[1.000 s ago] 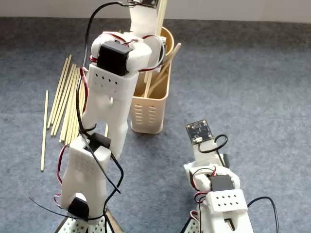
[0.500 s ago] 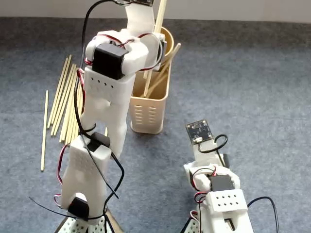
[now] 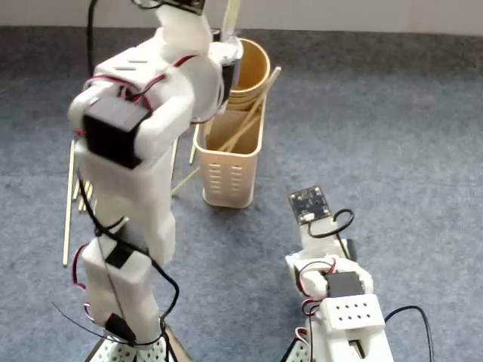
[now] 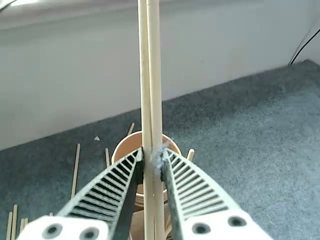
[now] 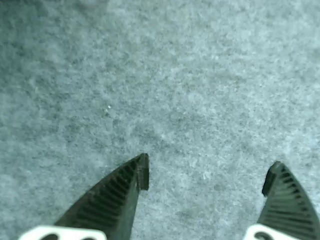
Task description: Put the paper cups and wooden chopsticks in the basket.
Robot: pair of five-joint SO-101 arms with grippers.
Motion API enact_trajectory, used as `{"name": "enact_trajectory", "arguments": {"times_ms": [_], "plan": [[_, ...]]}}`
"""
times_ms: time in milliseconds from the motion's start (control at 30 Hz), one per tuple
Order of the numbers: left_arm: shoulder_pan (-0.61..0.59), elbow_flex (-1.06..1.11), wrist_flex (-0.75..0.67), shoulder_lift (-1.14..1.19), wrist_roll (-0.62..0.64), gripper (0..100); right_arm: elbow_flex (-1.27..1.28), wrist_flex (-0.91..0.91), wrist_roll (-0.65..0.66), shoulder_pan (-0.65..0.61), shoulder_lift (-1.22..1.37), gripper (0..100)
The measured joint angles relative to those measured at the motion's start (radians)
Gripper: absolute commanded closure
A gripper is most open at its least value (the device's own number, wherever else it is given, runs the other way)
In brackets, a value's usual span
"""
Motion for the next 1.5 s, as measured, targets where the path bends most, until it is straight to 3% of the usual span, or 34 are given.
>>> {"name": "enact_trajectory", "arguments": {"times_ms": [267,433,533,700,767,867,967,1100,1333,1500], "plan": [[0.009,-0.092,0.002,-0.262,-0.135,100,0.0,-0.018,0.0,0.0,0.0,64.1],[-0.038,0.083,0.009,-0.571,-0.17,100,0.0,-0.037,0.0,0.0,0.0,64.1],[-0.066,0.373,0.009,-0.804,-0.184,100,0.0,-0.038,0.0,0.0,0.0,64.1],[-0.072,1.108,-0.003,-1.247,-0.195,100,0.0,-0.038,0.0,0.0,0.0,64.1],[-0.072,1.425,-0.11,-1.404,-0.195,100,0.0,-0.038,0.0,0.0,0.0,64.1],[-0.068,1.832,-0.382,-1.524,-0.195,100,0.0,-0.038,0.0,0.0,0.0,64.1],[-0.058,2.071,-0.698,-1.484,-0.195,100,0.0,-0.038,0.0,0.0,0.0,64.1],[-0.023,2.085,-1.023,-1.28,-0.195,100,0.0,-0.038,0.0,0.0,0.0,64.1],[0.023,1.786,-1.109,-0.939,-0.195,99,0.0,-0.038,0.0,0.0,0.0,64.1],[0.02,1.709,-1.111,-0.764,-0.166,99,0.0,-0.038,0.0,0.0,0.0,64.1]]}}
